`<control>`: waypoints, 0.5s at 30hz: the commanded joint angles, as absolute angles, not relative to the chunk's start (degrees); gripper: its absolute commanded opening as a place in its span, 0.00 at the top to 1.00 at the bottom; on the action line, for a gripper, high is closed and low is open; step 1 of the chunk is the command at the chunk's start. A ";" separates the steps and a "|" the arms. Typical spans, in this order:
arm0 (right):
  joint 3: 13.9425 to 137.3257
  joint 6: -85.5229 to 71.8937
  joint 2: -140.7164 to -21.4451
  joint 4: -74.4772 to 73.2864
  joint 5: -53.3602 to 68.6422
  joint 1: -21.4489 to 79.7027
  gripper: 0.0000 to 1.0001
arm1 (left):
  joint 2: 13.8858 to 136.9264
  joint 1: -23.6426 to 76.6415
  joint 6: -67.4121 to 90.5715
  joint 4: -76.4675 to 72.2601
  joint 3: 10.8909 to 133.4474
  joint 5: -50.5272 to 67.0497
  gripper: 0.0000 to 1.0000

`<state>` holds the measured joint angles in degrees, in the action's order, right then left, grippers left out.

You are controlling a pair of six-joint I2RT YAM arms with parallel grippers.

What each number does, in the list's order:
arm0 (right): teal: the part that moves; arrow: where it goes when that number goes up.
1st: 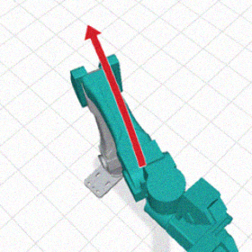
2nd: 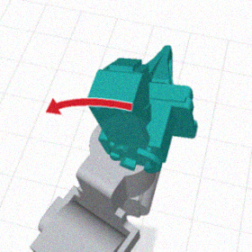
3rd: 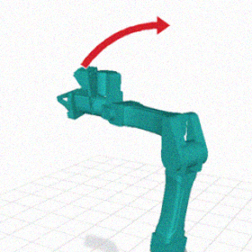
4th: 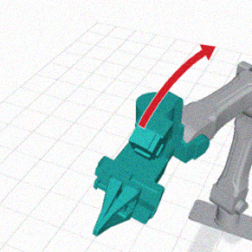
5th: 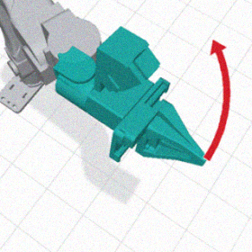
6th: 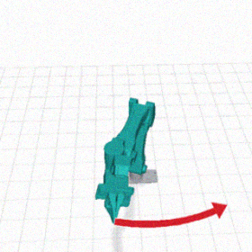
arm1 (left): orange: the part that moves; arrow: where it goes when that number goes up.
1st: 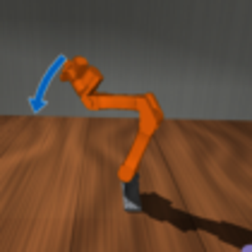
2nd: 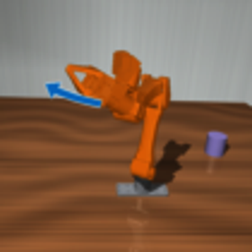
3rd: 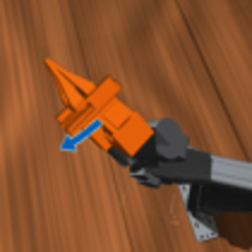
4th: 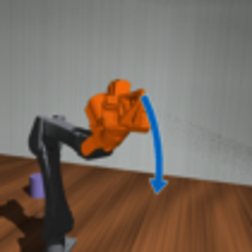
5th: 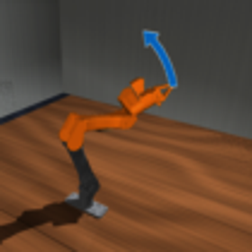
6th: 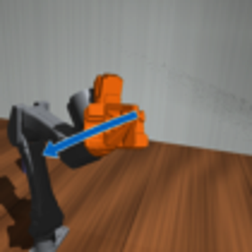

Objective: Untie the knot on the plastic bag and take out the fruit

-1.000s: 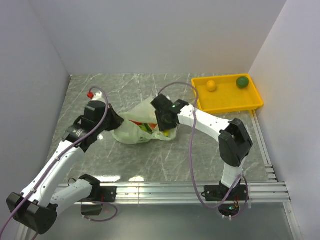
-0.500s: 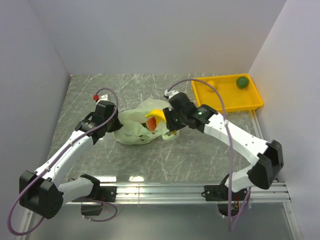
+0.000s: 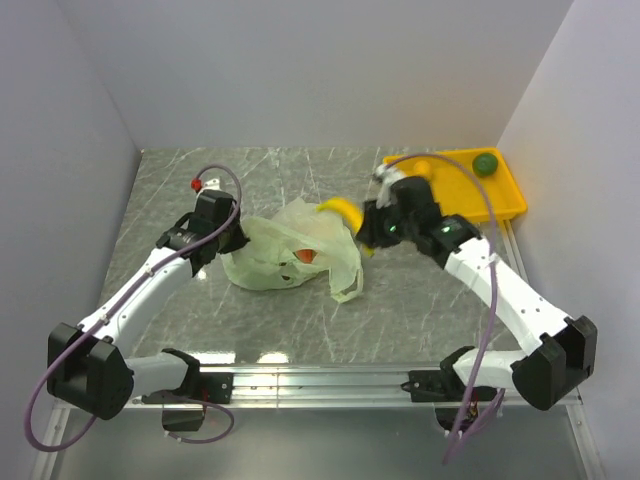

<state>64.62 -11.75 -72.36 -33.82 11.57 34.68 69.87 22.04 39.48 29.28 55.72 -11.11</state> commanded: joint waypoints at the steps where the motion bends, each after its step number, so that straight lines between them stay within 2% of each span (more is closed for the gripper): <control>1: 69.34 -17.30 -71.52 -26.45 2.92 23.93 1.00 | 67.07 21.80 37.01 26.02 53.88 -5.66 0.99; 3: 72.94 -22.55 -75.04 -27.59 -3.99 17.27 1.00 | 65.31 21.80 34.82 24.35 52.04 -1.69 0.99; 9: 79.80 -35.23 -89.37 -26.99 -7.55 5.11 0.97 | 63.55 21.80 32.43 28.91 52.03 6.14 0.99; 12: 84.36 -36.73 -96.49 -26.46 -11.94 1.06 0.87 | 60.92 21.80 34.36 28.48 50.02 8.78 1.00; 15: 89.72 -37.00 -103.08 -26.45 -13.62 -1.84 0.55 | 57.93 21.80 36.91 27.25 47.20 9.67 1.00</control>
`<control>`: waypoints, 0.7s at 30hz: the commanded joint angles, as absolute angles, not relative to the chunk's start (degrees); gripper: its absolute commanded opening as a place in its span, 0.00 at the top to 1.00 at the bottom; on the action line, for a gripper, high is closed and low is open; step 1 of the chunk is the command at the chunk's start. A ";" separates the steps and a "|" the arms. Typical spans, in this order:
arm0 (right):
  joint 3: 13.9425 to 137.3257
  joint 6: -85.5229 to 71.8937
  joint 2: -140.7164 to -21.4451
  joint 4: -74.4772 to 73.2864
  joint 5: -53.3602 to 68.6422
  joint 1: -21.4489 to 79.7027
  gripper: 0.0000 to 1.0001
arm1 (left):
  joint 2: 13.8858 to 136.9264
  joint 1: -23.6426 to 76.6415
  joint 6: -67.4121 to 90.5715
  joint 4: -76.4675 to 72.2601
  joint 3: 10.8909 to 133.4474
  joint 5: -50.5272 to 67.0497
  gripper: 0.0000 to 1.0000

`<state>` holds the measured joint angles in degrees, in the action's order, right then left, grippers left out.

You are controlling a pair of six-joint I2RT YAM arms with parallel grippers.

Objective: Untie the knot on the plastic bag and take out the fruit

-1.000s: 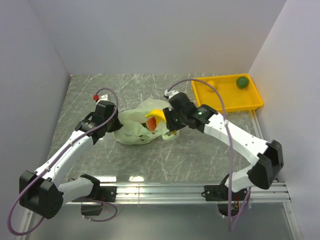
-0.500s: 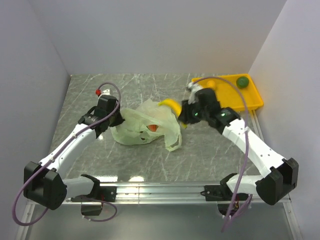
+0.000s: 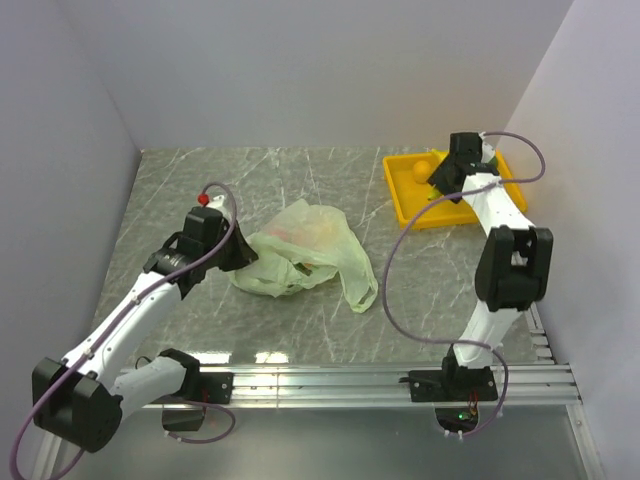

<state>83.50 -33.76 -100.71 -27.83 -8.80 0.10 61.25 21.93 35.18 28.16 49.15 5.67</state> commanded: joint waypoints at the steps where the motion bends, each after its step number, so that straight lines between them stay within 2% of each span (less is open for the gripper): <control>1: 91.04 -36.91 -105.71 -26.72 -13.45 -2.28 0.33 | 57.31 21.71 37.44 26.81 46.59 9.93 0.99; 4: 96.05 -35.34 -108.37 -29.79 -13.54 -2.29 0.13 | 55.29 21.80 39.37 26.11 45.18 9.67 1.00; 6: 95.28 -33.94 -106.63 -29.62 -12.84 -1.67 0.09 | 54.23 21.80 40.16 25.84 44.47 9.06 1.00; 10: 89.14 -29.28 -99.60 -26.55 -8.63 2.01 0.09 | 53.61 21.80 41.13 25.75 44.38 6.95 0.99; 12: 84.30 -24.82 -93.99 -24.18 -3.64 6.56 0.12 | 53.44 21.80 42.45 25.49 44.47 5.89 0.99; 15: 78.15 -17.00 -87.13 -22.06 -0.10 13.60 0.23 | 52.82 21.80 45.26 23.91 44.21 4.05 0.99; 16: 76.83 -15.31 -85.62 -22.06 1.65 19.10 0.29 | 52.47 21.80 45.96 23.38 44.21 2.91 0.99; 21: 65.67 -12.04 -76.40 -19.08 9.48 33.55 0.51 | 51.15 21.80 49.13 21.45 43.59 0.18 0.99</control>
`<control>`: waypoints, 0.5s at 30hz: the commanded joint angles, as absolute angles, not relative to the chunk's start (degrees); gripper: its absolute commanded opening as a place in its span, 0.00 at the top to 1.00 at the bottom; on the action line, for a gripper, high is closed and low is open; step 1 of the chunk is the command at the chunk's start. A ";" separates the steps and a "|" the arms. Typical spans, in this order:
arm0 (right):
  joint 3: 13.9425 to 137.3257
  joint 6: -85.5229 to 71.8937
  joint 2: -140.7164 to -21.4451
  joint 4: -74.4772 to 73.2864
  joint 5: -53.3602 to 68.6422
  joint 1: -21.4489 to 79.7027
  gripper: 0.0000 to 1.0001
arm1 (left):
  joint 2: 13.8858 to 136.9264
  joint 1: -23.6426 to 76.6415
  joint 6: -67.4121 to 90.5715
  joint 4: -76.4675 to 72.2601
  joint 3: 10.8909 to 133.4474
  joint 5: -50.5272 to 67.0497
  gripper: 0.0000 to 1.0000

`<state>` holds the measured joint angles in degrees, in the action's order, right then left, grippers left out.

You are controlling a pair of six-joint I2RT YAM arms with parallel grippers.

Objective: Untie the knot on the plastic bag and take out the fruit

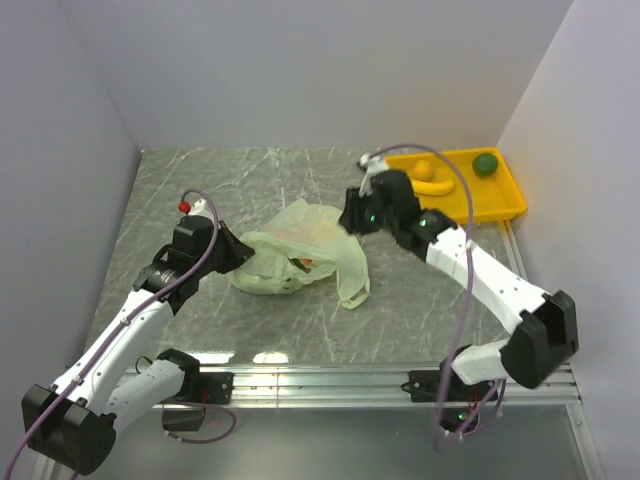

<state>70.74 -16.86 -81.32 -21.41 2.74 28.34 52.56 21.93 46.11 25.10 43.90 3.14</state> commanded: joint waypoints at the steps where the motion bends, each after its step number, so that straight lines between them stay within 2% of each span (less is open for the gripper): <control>1: 64.00 -12.39 -75.51 -18.03 10.36 35.66 0.60 | 51.07 21.80 49.30 21.45 43.68 0.18 0.99; 3: 60.65 -14.31 -74.53 -15.21 12.38 41.03 0.68 | 51.41 21.80 49.22 21.27 43.77 0.18 0.99; 6: 60.03 -16.16 -77.94 -13.80 13.53 44.82 0.74 | 51.94 21.80 48.78 20.92 43.86 0.35 0.99; 15: 70.82 -17.93 -96.65 -10.11 10.21 45.36 0.79 | 51.24 21.71 46.32 22.85 44.38 1.67 0.99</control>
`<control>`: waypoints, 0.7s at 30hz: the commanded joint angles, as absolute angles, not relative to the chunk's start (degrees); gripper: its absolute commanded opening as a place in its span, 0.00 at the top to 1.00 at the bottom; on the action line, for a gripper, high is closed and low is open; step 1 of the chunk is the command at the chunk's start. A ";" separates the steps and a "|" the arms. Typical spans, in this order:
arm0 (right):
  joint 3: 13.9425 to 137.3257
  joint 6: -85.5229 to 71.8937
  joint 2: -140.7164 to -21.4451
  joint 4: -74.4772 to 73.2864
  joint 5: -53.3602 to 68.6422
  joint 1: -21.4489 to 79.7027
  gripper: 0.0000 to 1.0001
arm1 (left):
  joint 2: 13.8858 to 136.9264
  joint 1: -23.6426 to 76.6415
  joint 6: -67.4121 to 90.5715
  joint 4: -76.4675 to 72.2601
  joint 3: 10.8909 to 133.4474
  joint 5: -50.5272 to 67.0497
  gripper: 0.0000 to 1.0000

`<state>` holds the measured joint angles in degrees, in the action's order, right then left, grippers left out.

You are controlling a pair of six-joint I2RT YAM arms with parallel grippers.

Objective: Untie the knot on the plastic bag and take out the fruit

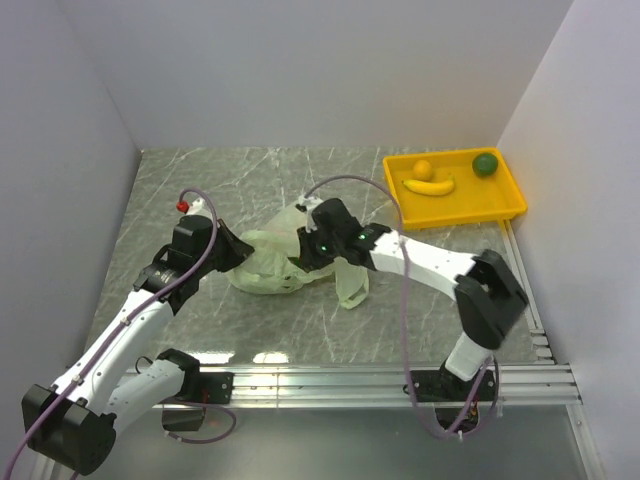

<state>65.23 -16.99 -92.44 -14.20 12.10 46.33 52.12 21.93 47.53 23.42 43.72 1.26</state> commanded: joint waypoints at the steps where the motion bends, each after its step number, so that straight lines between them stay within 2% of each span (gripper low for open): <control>1: 73.97 -18.28 -98.42 -10.37 9.15 44.74 0.79 | 50.81 21.80 46.32 23.20 44.38 1.84 1.00; 5: 79.17 -23.01 -103.35 -10.37 1.78 42.37 0.77 | 49.75 21.80 46.05 24.34 43.07 3.42 1.00; 12: 87.88 -27.42 -110.56 -17.57 -15.54 39.73 0.39 | 49.04 21.80 45.44 23.38 41.05 8.17 0.99; 15: 89.12 -25.32 -112.05 -17.84 -16.35 39.73 0.28 | 49.13 21.80 45.18 22.77 40.52 9.31 0.99; 18: 90.44 -25.14 -113.55 -19.33 -16.70 39.73 0.20 | 49.39 21.80 44.65 22.59 40.34 9.67 0.99; 21: 91.05 -24.17 -115.30 -19.42 -16.44 39.64 0.18 | 49.74 21.80 44.47 21.98 40.25 10.37 1.00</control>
